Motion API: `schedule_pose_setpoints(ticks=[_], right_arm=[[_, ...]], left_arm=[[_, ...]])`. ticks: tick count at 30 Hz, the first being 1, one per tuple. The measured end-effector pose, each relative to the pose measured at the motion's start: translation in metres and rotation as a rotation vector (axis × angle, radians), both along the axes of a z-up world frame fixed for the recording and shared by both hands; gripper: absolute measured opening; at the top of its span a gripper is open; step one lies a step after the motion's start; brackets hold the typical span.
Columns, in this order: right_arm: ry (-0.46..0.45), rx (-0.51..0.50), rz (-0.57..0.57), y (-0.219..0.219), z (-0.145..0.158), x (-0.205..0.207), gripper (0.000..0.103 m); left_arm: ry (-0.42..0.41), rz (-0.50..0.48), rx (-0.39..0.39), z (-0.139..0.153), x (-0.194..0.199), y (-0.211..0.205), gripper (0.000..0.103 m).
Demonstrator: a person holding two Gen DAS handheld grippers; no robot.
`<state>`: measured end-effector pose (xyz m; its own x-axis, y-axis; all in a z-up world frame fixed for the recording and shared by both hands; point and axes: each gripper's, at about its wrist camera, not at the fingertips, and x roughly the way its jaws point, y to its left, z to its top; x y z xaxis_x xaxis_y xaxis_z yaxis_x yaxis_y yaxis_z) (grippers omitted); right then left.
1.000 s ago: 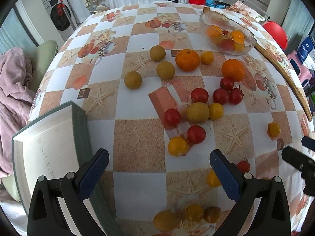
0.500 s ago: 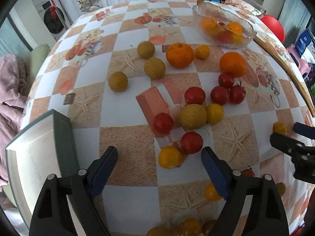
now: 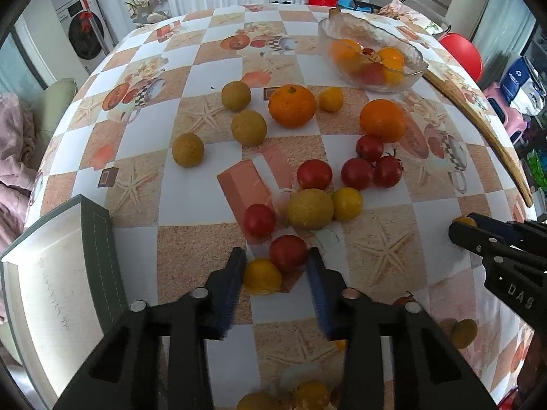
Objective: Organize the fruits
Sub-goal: 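Close both tools together on one yellow tomato, then carry the yellow tomato to the white tray and release it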
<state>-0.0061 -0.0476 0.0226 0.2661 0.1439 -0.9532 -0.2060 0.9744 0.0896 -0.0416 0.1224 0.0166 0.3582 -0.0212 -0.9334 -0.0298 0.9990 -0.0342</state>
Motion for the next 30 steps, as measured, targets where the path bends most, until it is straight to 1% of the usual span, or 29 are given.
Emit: schedule_pose_setpoints(ticks=[2, 4, 5, 8, 11, 14, 16, 19, 23, 26, 30], right_arm=[[0.018, 0.063, -0.029, -0.007, 0.002, 0.0, 0.025], [0.021, 0.088, -0.038, -0.011, 0.005, -0.003, 0.025], [0.022, 0.099, -0.041, -0.012, 0.006, -0.004, 0.025], [0.028, 0.118, -0.045, -0.014, 0.01, -0.01, 0.025], [0.032, 0.123, -0.04, -0.012, 0.013, -0.016, 0.025], [0.036, 0.122, -0.034, -0.009, 0.015, -0.02, 0.025], [0.04, 0.12, -0.035, -0.006, 0.014, -0.02, 0.025], [0.045, 0.124, -0.04, -0.005, 0.014, -0.021, 0.025], [0.045, 0.138, -0.032, 0.0, 0.019, -0.022, 0.025], [0.045, 0.147, -0.019, 0.006, 0.024, -0.024, 0.025], [0.043, 0.163, 0.005, 0.018, 0.032, -0.025, 0.025]], left_arm=[[0.001, 0.004, -0.03, 0.002, -0.001, 0.004, 0.037], [0.002, 0.011, -0.058, 0.004, -0.003, 0.008, 0.036], [-0.002, 0.015, -0.064, 0.006, -0.006, 0.01, 0.022], [0.003, 0.011, -0.088, 0.009, -0.011, 0.013, 0.021], [-0.001, 0.001, -0.085, 0.01, -0.017, 0.014, 0.021], [0.011, 0.001, -0.081, 0.005, -0.017, 0.015, 0.021], [0.007, -0.012, -0.076, 0.003, -0.017, 0.013, 0.021], [-0.005, -0.036, -0.042, 0.002, -0.016, 0.008, 0.021], [-0.004, -0.031, -0.066, 0.004, -0.015, 0.012, 0.021], [-0.021, -0.023, -0.08, 0.013, -0.02, 0.015, 0.021], [-0.055, 0.005, -0.099, 0.033, -0.031, 0.027, 0.021]])
